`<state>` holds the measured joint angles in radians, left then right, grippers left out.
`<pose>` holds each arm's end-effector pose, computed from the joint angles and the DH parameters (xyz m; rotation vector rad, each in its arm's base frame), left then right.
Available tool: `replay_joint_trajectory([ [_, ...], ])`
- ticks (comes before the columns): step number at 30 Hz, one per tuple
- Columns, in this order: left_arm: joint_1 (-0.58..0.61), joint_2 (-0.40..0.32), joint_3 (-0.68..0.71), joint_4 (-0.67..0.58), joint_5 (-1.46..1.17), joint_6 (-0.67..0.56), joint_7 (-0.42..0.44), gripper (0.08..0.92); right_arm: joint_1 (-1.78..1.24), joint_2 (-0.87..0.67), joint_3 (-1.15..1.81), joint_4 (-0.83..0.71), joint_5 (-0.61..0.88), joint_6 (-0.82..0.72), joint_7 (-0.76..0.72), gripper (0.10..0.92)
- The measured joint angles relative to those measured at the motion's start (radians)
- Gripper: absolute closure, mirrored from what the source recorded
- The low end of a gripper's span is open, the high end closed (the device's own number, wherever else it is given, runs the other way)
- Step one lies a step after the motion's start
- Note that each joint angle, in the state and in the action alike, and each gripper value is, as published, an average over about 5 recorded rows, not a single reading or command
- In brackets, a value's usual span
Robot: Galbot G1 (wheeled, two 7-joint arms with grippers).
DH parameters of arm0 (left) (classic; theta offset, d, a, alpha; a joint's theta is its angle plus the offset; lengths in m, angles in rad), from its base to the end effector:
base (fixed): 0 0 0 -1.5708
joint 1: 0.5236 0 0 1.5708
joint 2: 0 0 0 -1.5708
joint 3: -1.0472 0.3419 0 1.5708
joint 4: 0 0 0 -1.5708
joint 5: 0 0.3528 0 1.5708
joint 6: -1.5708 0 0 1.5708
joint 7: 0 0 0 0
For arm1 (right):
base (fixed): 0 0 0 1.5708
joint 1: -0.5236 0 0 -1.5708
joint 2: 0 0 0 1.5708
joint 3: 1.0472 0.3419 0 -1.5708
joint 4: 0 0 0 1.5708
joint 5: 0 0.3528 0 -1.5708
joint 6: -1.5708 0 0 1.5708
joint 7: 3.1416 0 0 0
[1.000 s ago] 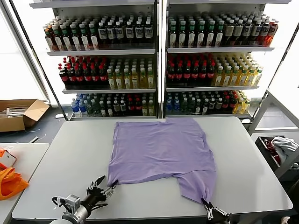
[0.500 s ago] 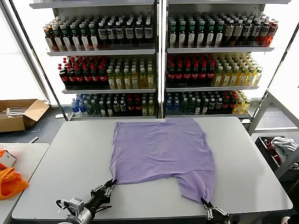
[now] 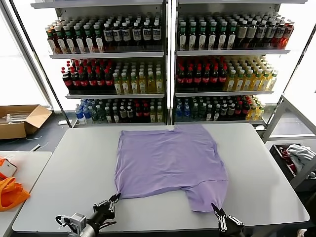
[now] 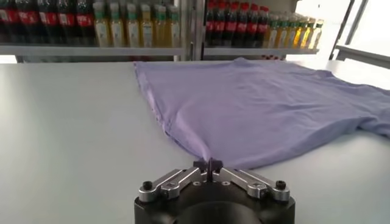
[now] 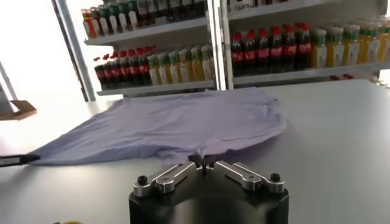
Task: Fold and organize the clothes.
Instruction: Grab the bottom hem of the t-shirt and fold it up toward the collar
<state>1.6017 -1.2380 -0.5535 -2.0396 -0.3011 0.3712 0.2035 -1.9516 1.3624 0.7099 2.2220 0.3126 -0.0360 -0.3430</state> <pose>0.1783 0.0685 -0.3097 -0.4349 -2.6358 0.0282 0.0804 -0.0773 -0.2875 0.4603 -2.8453 -0.1127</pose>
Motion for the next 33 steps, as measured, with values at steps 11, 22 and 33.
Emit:
replay_joint_trajectory([
  [11,0.1,-0.004,-0.067,-0.132,0.024,0.01,0.008,0.897,-0.097,-0.016,0.027,0.053,0.018,0.072,-0.027,0.918],
  [22,0.127,0.047,-0.081,-0.174,0.017,0.034,0.004,0.908,-0.036,-0.024,0.01,0.045,0.048,0.065,0.002,0.918],
  [33,0.034,0.156,-0.071,-0.148,-0.091,0.096,-0.008,0.912,0.184,-0.079,-0.023,-0.019,0.096,-0.001,0.078,0.918],
])
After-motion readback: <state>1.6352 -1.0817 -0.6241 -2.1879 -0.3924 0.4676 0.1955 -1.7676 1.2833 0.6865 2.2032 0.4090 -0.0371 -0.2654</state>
